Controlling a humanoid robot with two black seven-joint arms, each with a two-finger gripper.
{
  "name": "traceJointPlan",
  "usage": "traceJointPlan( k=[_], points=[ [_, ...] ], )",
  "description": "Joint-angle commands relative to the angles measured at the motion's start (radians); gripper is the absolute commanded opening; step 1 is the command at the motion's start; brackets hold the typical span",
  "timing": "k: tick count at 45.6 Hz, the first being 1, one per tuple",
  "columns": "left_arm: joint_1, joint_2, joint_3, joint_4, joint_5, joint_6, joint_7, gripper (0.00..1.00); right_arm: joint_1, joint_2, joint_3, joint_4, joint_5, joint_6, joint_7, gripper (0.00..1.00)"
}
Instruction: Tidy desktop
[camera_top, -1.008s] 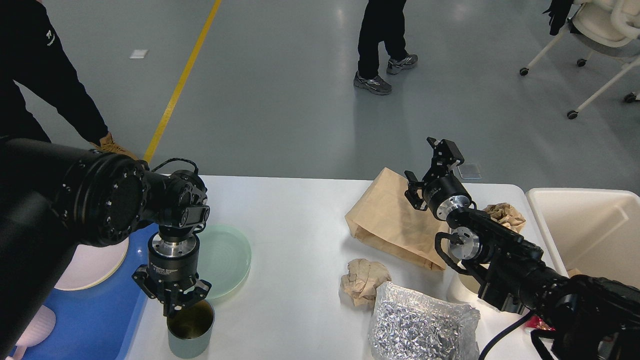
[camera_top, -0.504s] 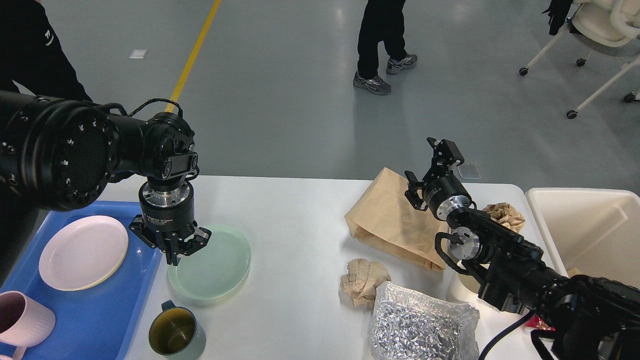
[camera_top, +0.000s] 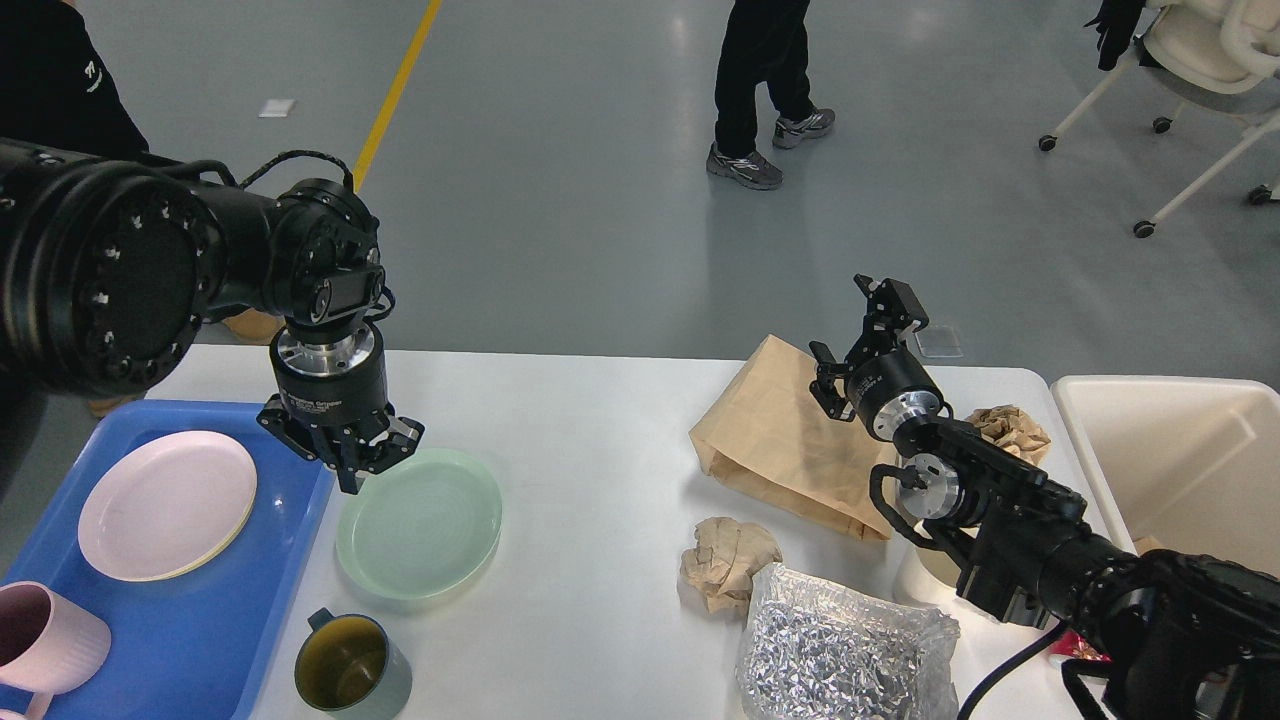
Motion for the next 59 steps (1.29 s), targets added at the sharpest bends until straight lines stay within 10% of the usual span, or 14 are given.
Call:
traceJointPlan(
  k=[1, 4, 31, 59],
  points=[
    [-0.070, -0.005, 0.006, -0.034, 0.001, 0.000, -0.013, 0.84, 0.000, 0.000, 0.000, 0.000, 0.000, 0.000, 0.000, 1.00],
    [-0.105, -0.007, 0.008, -0.060, 0.001, 0.000, -0.013, 0.96, 0.000, 0.000, 0.000, 0.000, 0.000, 0.000, 0.000, 1.00],
    [-0.436, -0.013, 0.039, -0.326, 0.003, 0.000, -0.015, 0.96, 0.000, 0.000, 0.000, 0.000, 0.000, 0.000, 0.000, 1.00],
    [-0.147, -0.056, 0.037, -0.389, 0.073, 0.000, -0.017, 0.95, 0.000, 0.000, 0.000, 0.000, -0.002, 0.000, 0.000, 1.00]
  ],
)
